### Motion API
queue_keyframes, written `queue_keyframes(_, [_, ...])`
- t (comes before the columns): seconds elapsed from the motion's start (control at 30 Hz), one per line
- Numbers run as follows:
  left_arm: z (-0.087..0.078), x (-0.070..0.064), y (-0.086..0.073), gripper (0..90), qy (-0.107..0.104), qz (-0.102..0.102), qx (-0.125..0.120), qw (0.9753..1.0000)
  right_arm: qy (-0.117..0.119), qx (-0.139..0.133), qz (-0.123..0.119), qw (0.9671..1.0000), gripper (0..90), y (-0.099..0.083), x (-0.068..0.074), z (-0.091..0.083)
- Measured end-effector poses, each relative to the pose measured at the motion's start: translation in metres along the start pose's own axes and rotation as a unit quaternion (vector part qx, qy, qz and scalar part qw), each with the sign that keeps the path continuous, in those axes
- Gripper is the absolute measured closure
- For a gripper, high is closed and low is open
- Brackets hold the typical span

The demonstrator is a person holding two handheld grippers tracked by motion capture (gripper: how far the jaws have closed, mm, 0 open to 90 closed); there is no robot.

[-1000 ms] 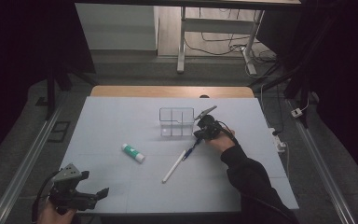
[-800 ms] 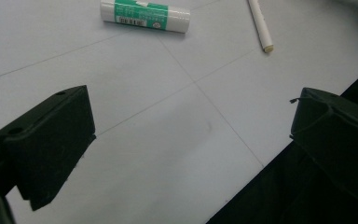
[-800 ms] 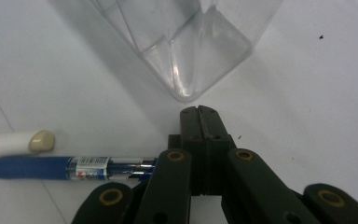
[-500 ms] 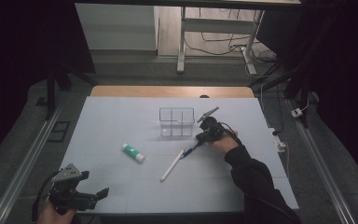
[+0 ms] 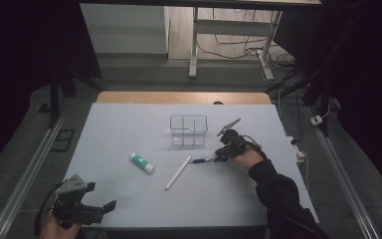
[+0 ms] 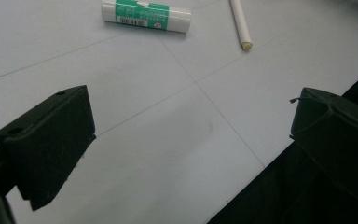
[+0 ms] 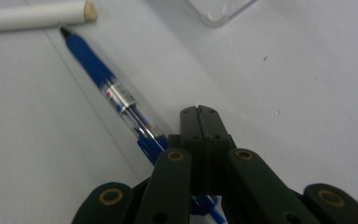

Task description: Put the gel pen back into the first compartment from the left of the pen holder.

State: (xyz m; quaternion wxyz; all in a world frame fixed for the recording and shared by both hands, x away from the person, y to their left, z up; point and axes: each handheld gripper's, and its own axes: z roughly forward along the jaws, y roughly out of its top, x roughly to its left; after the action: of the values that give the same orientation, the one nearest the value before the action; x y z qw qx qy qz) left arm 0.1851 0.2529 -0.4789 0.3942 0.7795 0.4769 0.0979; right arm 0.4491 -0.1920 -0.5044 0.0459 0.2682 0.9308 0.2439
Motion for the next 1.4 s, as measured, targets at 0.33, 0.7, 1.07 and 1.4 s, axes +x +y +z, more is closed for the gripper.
queue_keyframes(0.33, [0.001,-0.001,0.0,0.0,0.002,0.002,0.0,1.0,0.011,0.009,0.009,0.9999,89.4,-0.023,0.009,-0.014])
queue_keyframes(0.7, [0.001,-0.001,0.001,0.0,0.002,0.003,0.0,1.0,0.019,0.024,0.013,0.9994,89.4,-0.045,0.033,-0.027])
queue_keyframes(1.07, [0.001,0.0,0.001,0.0,0.0,-0.001,-0.002,1.0,-0.011,-0.033,0.026,0.999,61.4,-0.035,0.033,-0.04])
queue_keyframes(1.4, [0.001,0.001,0.001,0.0,-0.001,-0.002,-0.001,1.0,-0.051,-0.037,0.046,0.997,6.1,0.0,0.042,-0.023])
